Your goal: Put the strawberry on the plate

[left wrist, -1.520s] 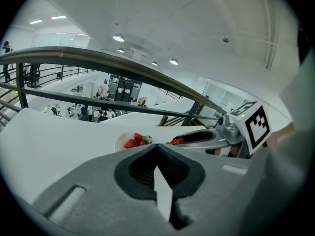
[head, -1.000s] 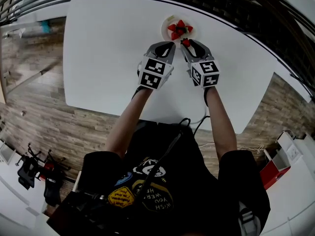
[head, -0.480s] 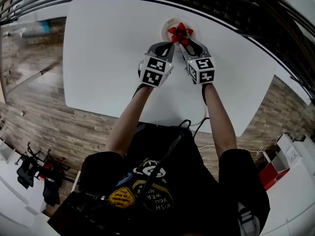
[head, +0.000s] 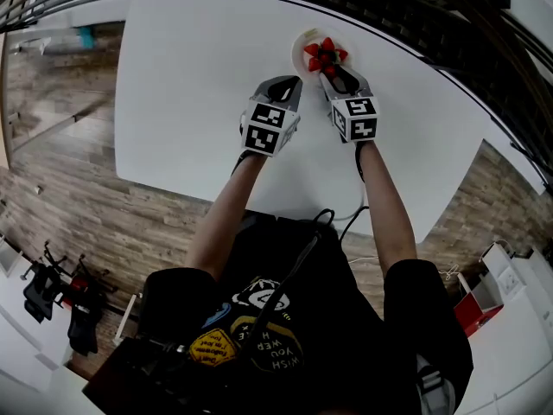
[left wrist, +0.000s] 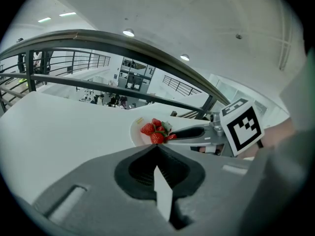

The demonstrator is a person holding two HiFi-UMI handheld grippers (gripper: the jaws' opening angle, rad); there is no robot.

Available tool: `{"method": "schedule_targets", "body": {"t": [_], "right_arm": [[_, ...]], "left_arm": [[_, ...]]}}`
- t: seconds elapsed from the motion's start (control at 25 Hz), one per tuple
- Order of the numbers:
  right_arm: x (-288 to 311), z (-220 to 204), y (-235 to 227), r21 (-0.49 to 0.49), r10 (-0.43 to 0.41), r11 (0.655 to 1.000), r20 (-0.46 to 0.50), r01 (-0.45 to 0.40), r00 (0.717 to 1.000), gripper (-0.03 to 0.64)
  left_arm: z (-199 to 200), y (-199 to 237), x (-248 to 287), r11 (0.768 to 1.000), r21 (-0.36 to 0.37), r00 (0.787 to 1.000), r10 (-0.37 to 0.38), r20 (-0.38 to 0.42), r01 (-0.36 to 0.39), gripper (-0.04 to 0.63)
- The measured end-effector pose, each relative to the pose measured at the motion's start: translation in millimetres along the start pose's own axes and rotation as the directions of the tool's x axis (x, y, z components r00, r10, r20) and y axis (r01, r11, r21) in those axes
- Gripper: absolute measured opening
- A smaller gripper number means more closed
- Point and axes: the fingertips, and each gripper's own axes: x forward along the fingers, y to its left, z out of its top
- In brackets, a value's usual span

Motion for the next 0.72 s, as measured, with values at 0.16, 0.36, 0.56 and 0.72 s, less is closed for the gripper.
{"method": "schedule_targets", "body": {"t": [0.16, 0.36, 0.56, 0.72], "right_arm": [[-5, 3, 1, 0.008, -0.009, 1.0, 0.031, 0.009, 0.999, 0.167], [-37, 18, 9, 0.036, -0.012, 0.999, 0.104, 0.008, 0.994, 0.164], [-88, 35, 24, 0.044, -0.044, 0.998, 0.197, 0.036, 0.979, 0.104], [-136, 56, 36, 0.046, -0.08, 0.997, 0.288, 0.069, 0.954, 0.061]], "left_arm": [[2, 0, -12, 1.0, 0.004, 1.0, 0.012, 0.022, -0.012, 0.0], [14, -9, -35, 1.0, 0.003, 0.999, 0.012, 0.05, -0.012, 0.0], [32, -32, -62, 0.999, 0.04, 0.995, -0.009, 0.104, 0.004, 0.0], [49, -58, -87, 0.996, 0.087, 0.987, -0.04, 0.153, 0.026, 0.0]]}}
